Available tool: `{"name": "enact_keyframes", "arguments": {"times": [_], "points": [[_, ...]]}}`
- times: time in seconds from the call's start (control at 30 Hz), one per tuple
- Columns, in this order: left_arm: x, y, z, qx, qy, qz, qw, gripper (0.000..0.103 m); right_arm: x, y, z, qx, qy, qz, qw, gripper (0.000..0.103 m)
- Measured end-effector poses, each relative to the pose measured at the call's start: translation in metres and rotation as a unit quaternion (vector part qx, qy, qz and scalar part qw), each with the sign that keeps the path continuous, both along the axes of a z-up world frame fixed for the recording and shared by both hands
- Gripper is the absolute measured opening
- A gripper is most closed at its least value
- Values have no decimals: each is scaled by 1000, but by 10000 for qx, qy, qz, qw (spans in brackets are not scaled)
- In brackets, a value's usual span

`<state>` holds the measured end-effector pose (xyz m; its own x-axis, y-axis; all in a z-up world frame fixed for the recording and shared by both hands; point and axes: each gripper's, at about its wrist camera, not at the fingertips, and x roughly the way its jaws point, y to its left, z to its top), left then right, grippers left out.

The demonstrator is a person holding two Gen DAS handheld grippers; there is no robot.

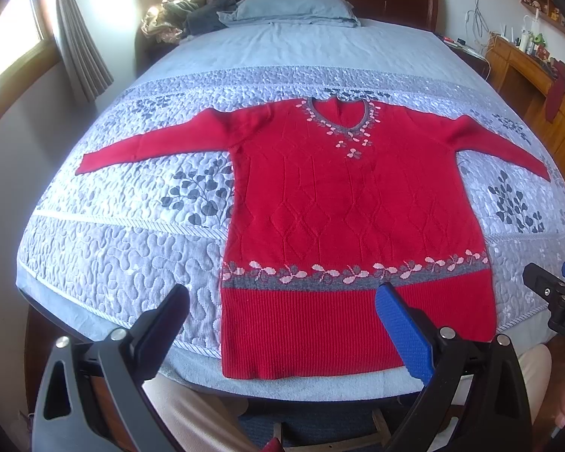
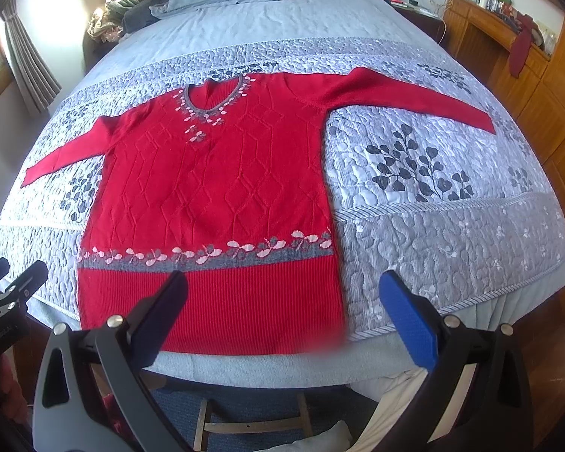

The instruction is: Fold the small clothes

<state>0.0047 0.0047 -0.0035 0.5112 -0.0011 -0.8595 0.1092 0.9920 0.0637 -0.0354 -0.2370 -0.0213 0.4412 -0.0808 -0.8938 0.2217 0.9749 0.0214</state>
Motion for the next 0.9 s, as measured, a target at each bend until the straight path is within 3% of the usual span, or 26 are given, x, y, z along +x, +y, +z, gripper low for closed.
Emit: {"name": "enact_keyframes", "arguments": {"times": [0.9], "points": [[2, -2, -6, 37, 55, -54, 10000, 99, 1, -4, -5, 17, 54, -24, 10000, 101]]}}
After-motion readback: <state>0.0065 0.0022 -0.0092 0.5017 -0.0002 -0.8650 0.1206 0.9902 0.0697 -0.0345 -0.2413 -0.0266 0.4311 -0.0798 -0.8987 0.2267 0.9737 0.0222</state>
